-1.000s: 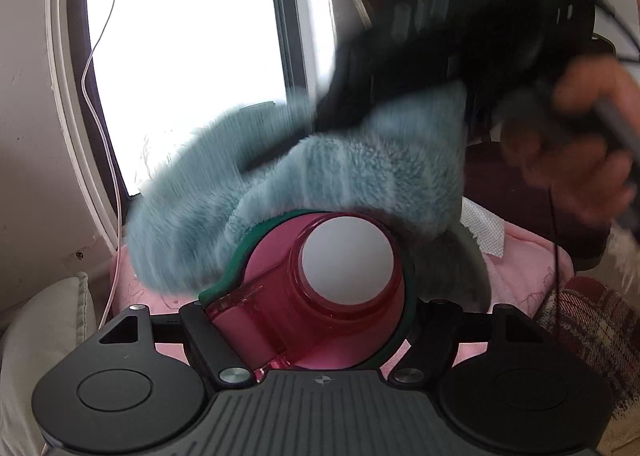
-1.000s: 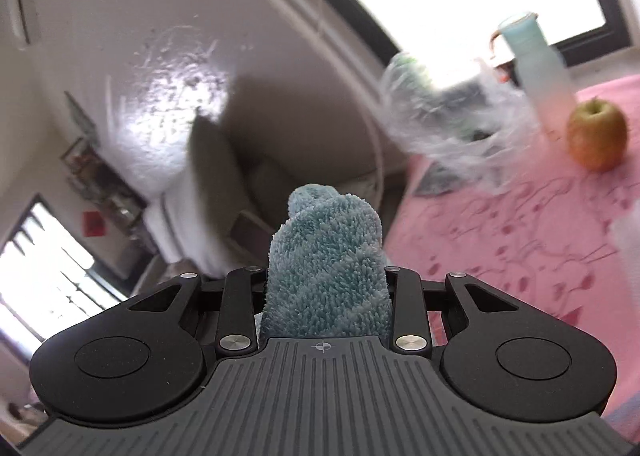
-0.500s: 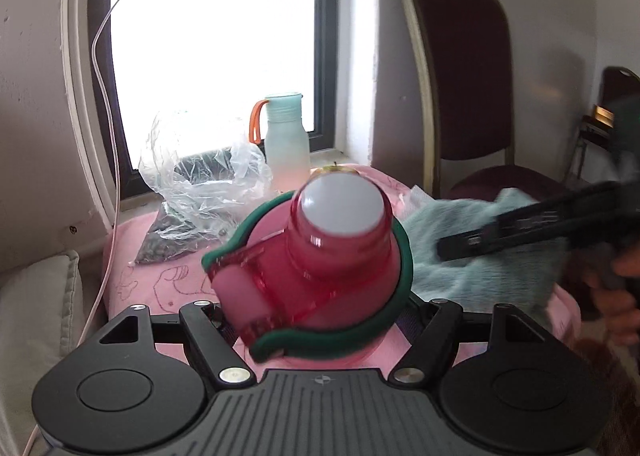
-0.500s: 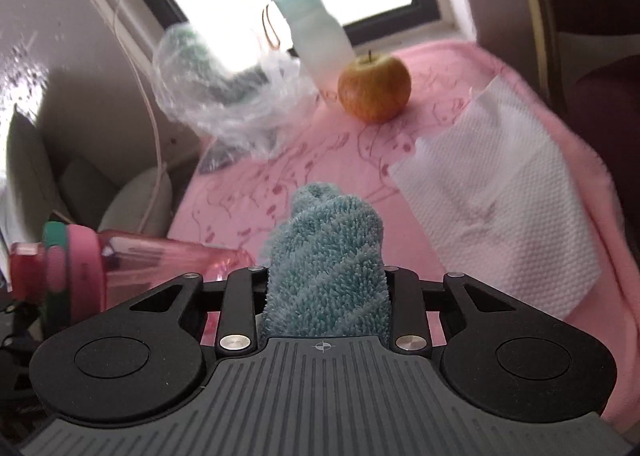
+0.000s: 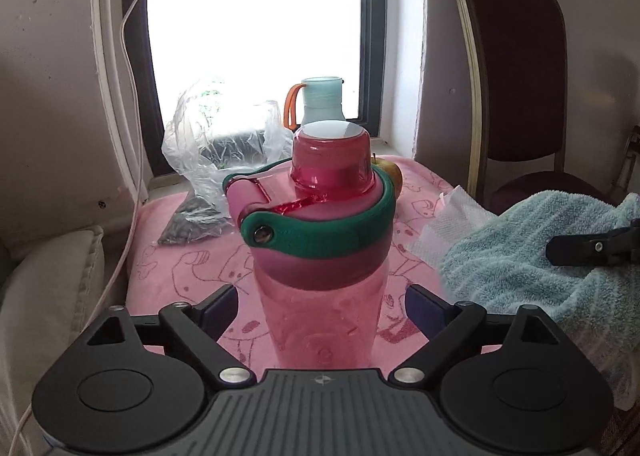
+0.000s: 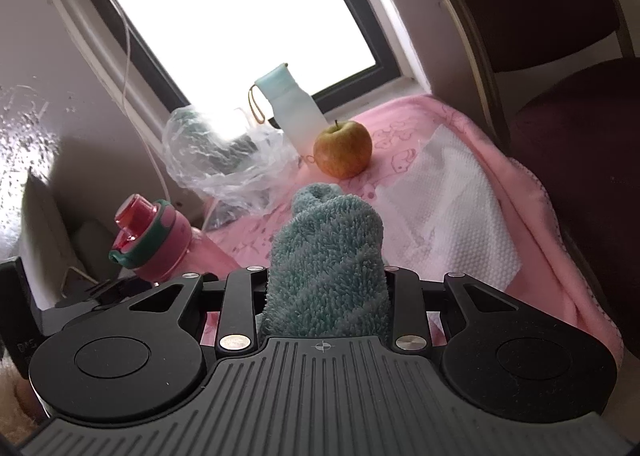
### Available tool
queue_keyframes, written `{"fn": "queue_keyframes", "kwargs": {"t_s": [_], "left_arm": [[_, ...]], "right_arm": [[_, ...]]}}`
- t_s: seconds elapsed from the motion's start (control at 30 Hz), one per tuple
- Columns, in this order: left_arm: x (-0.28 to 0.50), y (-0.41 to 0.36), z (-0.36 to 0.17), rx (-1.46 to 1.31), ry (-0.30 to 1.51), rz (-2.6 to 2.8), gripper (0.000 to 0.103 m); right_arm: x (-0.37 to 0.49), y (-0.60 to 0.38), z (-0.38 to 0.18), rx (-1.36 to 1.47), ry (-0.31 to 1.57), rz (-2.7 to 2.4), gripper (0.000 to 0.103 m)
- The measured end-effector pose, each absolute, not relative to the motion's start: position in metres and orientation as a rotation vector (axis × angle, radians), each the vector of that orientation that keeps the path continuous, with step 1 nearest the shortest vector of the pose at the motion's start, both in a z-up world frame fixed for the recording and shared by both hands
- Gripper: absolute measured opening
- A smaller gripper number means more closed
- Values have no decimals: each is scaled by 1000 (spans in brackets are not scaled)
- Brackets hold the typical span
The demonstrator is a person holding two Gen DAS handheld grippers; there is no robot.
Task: Clean container
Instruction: 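Set the pink bottle upright on the cloth and open the left gripper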
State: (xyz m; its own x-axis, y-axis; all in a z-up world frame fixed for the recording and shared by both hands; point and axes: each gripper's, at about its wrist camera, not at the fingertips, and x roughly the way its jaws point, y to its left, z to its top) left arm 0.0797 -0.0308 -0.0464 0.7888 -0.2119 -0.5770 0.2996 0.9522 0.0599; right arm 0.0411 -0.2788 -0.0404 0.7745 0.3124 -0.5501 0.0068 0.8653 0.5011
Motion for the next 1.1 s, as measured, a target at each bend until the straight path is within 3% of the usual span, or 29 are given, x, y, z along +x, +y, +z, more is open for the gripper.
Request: {"fn": "queue_keyframes", "kwargs": {"t_s": [0.5,1.1], "left_arm": [[32,-13,-39,136,614,-219,97],[-5,-17,-22,105,572,-317,98]], "right_arm": [[-50,-261,23,516,586,32,35],[-122,-245,48,507,530,-19,35]]}}
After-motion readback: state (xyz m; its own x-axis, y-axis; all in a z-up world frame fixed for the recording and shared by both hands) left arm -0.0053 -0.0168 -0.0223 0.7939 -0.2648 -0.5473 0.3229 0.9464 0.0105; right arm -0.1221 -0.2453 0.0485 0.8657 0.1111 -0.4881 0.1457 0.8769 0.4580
